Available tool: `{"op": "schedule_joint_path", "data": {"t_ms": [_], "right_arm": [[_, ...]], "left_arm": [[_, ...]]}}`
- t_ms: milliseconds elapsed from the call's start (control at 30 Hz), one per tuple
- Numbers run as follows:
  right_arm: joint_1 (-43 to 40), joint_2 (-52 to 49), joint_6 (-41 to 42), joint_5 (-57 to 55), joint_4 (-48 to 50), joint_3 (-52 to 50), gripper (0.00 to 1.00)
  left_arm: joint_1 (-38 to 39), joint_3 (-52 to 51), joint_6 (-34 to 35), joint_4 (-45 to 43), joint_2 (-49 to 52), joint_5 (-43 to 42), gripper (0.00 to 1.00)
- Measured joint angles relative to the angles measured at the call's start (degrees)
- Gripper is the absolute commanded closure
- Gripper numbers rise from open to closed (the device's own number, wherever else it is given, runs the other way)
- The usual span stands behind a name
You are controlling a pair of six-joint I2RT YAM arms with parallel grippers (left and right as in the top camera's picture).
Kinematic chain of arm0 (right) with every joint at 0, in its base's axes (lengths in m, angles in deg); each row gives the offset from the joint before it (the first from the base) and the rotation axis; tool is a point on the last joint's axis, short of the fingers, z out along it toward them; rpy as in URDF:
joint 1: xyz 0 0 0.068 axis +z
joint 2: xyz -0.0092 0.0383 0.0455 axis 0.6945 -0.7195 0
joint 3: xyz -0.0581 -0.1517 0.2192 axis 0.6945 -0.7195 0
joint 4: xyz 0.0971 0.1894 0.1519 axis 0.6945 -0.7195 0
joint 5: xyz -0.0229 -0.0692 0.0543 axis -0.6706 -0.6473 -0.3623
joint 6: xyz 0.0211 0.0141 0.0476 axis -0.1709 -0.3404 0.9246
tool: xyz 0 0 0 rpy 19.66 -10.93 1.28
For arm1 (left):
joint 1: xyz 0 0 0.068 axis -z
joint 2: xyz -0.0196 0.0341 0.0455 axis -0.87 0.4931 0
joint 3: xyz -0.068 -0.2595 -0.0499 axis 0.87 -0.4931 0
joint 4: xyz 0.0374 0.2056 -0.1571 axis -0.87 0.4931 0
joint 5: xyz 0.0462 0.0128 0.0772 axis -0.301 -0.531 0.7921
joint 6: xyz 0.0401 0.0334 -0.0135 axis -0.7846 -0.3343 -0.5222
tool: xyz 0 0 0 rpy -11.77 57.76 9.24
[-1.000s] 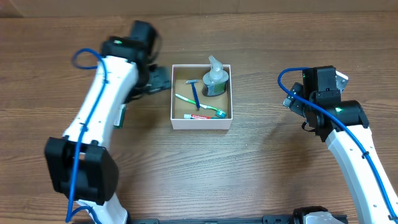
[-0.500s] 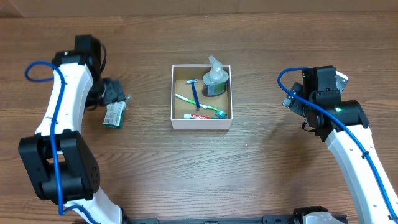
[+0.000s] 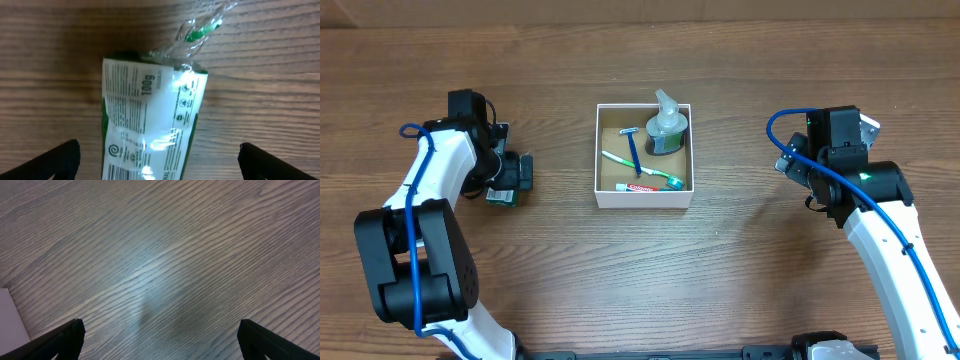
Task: Pack container
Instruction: 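Move the left gripper to the green soap bar package and grasp it, then carry the soap bar package over the box and release it inside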
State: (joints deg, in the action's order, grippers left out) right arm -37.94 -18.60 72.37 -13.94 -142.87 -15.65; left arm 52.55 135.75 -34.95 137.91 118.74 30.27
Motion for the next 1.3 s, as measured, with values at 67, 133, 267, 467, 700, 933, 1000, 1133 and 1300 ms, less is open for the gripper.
{"op": "schedule_joint_path", "data": {"t_ms": [67,133,267,467,700,933,1000,1133,1300], "right_arm": [[-0.02,0.00,0.00,0.00,-0.04,0.00,0.00],[0.00,0.00,0.02,0.00,0.00,0.00,0.00],[0.00,0.00,0.00,0.02,0.00,0.00,0.00],[-0.02,0.00,-0.02,0.00,-0.02,0.00,0.00],[-0.02,0.00,0.02,0.02,0.00,0.00,0.00],[-0.02,0.00,0.00,0.00,0.00,0.00,0.00],[0.00,0.00,0.00,0.02,-0.02,0.00,0.00],[0.00,0.00,-0.02,0.00,0.02,0.00,0.00],[0.00,0.00,0.00,0.00,0.00,0.00,0.00]], "left_arm": [[-0.02,-0.26,-0.85,-1.03,0.00,-0.02,0.00],[-0.02,-1.09,-1.66,-2.75,0.00,-0.22,0.00],[-0.02,-4.61,-1.90,-7.30,0.02,-0.50,0.00],[-0.02,-6.64,-2.08,-9.11,0.04,-0.63,0.13],[-0.02,-6.64,-3.08,-9.29,0.07,-0.98,0.65],[-0.02,-6.29,-3.10,-9.38,-0.22,-1.05,0.69],[-0.02,-5.68,-1.84,-8.37,-0.15,-1.07,0.72],[-0.02,-0.02,1.99,-2.84,0.28,-2.91,0.73],[0.35,7.80,6.36,0.48,0.28,-10.32,0.72]]}}
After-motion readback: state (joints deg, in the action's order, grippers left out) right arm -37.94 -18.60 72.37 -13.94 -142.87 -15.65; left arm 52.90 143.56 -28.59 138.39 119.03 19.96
